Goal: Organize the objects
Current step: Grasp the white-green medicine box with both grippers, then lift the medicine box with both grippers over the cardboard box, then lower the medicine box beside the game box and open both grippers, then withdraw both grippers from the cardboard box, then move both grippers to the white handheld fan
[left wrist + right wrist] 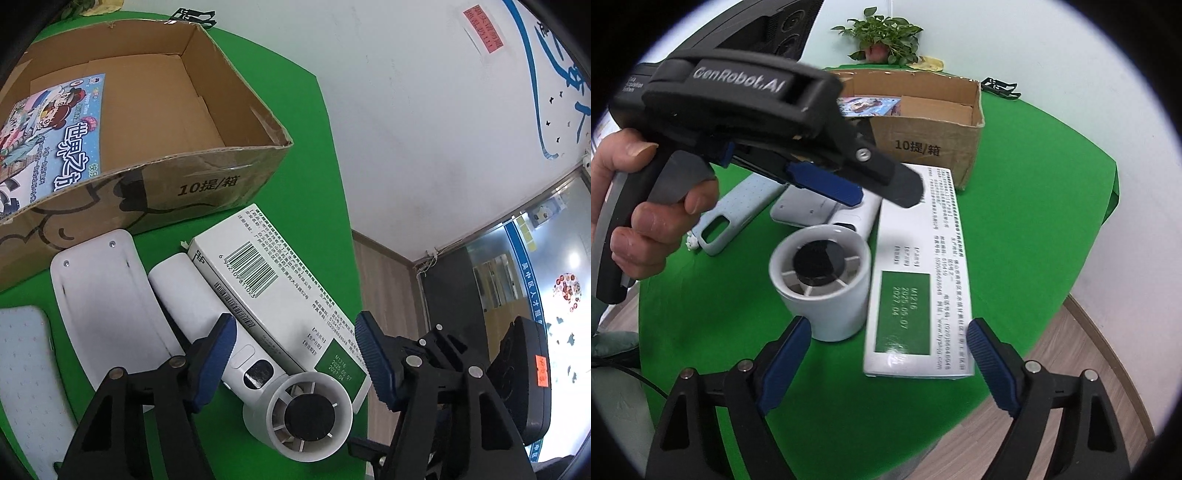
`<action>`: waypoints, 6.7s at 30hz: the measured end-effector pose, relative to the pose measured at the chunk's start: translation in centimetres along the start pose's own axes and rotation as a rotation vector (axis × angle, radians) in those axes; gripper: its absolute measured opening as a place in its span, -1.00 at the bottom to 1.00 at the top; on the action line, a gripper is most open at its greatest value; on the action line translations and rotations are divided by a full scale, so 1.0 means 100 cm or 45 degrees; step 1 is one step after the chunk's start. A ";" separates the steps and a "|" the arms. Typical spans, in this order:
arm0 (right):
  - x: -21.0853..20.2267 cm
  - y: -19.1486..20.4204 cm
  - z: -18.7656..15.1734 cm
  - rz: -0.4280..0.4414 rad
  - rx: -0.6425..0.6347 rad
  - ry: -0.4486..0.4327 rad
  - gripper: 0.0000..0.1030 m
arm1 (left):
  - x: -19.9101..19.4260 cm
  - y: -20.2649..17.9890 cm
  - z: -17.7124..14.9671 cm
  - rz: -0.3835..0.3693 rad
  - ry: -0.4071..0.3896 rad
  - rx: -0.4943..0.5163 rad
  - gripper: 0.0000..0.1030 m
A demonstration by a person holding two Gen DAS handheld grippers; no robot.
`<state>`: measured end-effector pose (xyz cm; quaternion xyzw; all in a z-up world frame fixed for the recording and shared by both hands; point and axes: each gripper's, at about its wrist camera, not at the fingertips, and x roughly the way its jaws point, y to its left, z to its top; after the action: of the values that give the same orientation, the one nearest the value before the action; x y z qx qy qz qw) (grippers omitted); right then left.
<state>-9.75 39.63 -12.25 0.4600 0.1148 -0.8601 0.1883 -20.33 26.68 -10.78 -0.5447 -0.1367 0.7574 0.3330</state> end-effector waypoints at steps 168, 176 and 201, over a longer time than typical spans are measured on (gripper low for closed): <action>-0.042 0.066 0.084 -0.027 0.159 -0.408 0.99 | -0.188 -0.004 -0.058 0.963 -0.777 0.130 0.98; -0.013 0.046 0.047 0.034 0.235 -0.221 0.98 | -0.156 0.012 -0.049 0.741 -0.601 0.090 0.98; 0.007 0.040 0.030 0.049 0.305 -0.125 0.09 | -0.083 0.039 -0.039 0.248 -0.237 -0.045 0.84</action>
<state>-10.68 34.74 -11.27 0.4387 -0.0068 -0.8853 0.1538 -16.58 17.79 -8.34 -0.4885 -0.1267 0.8309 0.2343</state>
